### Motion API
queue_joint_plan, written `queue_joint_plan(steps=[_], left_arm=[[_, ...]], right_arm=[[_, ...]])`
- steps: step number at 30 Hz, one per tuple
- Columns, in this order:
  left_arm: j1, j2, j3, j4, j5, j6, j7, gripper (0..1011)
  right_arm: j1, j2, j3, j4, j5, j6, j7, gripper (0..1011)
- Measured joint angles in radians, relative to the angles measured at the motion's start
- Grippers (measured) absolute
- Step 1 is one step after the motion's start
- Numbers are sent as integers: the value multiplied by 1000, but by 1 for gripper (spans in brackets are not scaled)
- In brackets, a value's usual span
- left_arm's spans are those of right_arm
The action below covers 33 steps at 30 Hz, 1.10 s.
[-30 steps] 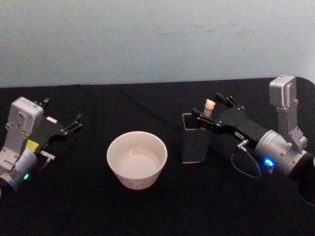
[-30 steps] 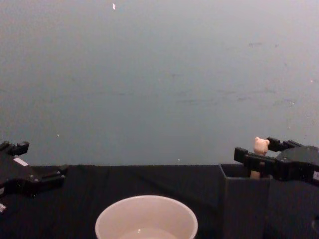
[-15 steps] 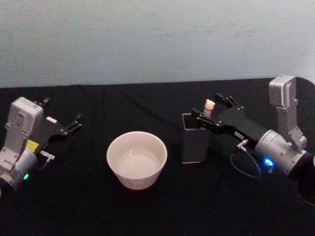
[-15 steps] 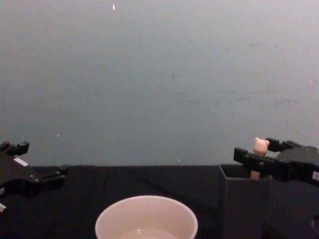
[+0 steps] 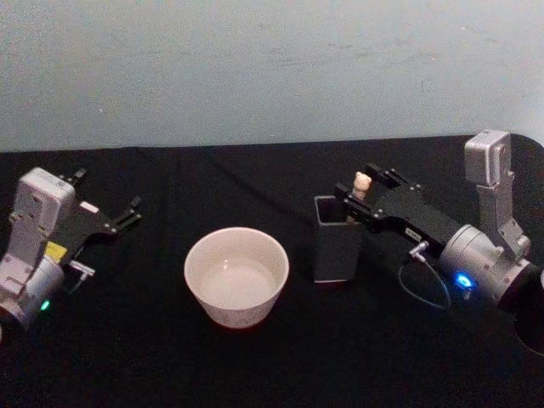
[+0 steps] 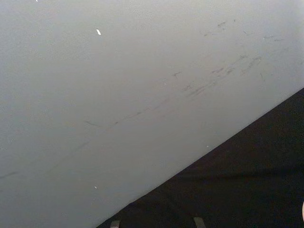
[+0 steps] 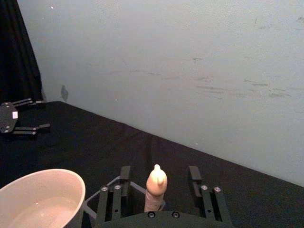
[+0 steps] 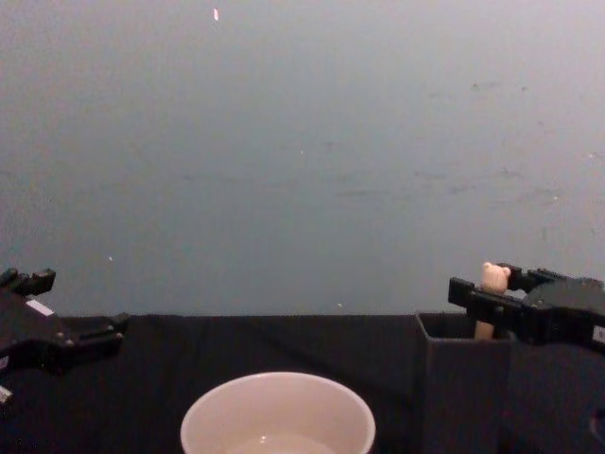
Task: Pick up the stirring spoon with one hand, stir inside the cup, then place it back in its original position.
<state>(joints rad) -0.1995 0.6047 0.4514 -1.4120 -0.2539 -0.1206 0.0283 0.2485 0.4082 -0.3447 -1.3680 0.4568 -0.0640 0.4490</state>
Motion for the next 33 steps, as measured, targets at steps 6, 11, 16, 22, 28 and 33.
queue_joint_plan(steps=[6,11,16,22,28,33], left_arm=[[0,0,0,0,0,0,0,1001],[0,0,0,0,0,0,0,1001],[0,0,0,0,0,0,0,1001],[0,0,0,0,0,0,0,1002],[0,0,0,0,0,0,0,1001],[0,0,0,0,0,0,0,1001]], right_arm=[[0,0,0,0,0,-1,-1,562],[0,0,0,0,0,-1,-1,418],[0,0,0,0,0,-1,-1,277],[0,0,0,0,1,-1,-1,214],[0,0,0,0,1,-1,-1,214],[0,0,0,0,1,0,0,214]])
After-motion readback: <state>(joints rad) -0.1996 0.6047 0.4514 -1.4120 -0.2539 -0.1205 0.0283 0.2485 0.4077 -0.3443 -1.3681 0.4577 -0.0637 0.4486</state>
